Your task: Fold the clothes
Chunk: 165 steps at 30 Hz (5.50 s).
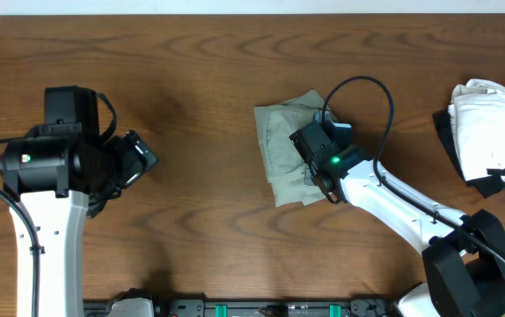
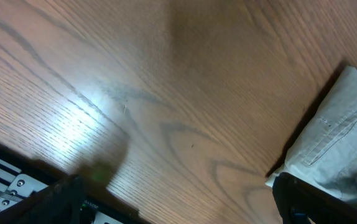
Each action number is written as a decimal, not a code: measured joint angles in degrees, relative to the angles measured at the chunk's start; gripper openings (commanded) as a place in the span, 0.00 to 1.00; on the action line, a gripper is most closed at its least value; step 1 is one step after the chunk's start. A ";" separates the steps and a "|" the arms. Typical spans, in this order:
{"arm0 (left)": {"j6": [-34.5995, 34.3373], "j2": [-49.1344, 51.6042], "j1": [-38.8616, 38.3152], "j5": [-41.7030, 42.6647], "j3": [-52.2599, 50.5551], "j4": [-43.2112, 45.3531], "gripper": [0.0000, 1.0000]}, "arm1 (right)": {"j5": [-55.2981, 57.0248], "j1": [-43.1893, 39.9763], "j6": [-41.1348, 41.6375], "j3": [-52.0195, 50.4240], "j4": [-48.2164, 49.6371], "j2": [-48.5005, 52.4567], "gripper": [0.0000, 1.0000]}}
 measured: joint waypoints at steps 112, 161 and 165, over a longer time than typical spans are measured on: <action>0.02 0.39 0.00 0.00 -0.48 0.02 0.98 | -48.74 -18.01 -30.75 8.50 -0.13 11.39 0.17; 0.02 0.39 0.00 0.00 -0.48 0.52 0.98 | -100.72 -40.41 -62.20 13.73 2.16 15.47 0.26; 0.02 0.39 0.00 -0.02 -0.48 0.66 0.98 | -97.37 -39.45 -50.01 17.16 17.20 13.51 0.28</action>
